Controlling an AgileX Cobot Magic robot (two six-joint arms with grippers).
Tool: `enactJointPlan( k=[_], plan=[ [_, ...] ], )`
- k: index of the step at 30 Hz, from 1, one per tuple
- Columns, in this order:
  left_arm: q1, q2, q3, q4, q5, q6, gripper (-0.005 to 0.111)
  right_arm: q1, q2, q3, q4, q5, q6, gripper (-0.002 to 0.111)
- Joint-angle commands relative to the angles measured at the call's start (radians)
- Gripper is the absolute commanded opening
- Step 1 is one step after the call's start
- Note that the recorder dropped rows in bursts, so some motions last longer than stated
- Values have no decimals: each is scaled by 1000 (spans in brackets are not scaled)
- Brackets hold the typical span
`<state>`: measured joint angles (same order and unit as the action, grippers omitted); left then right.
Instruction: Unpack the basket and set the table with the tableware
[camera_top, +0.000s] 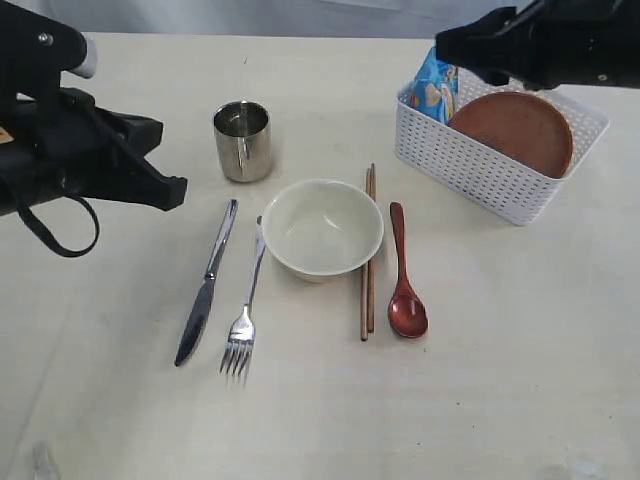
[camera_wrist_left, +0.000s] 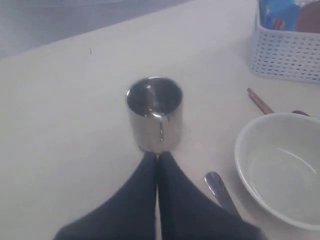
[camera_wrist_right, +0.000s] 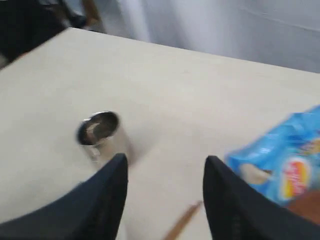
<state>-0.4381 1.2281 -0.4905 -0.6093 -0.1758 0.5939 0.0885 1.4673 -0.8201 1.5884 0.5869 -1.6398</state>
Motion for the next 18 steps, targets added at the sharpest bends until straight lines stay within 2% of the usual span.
enactJointPlan(
  k=[1, 5, 6, 9, 11, 13, 18],
  plan=[
    [16, -7, -2, 2, 15, -17, 0, -38, -3, -58, -174, -105, 128, 46],
    [139, -5, -22, 2, -10, -35, 0, -40, -3, -83, -202, -109, 125, 46],
    [190, -5, -36, 2, -7, -35, 0, -40, -3, -86, -202, -111, 123, 46],
    [306, -5, -77, 2, 39, -48, 0, -40, -3, -86, -202, -118, 123, 46],
    [360, -4, -110, 2, 73, -53, 0, -40, -3, -86, -202, -123, 123, 46],
    [391, 4, -153, 2, 139, -51, 0, -40, -3, -86, -202, -145, 122, 46],
    [394, 81, -221, -2, 269, -13, 0, -40, -3, -86, -206, -170, 109, 46]
  ],
)
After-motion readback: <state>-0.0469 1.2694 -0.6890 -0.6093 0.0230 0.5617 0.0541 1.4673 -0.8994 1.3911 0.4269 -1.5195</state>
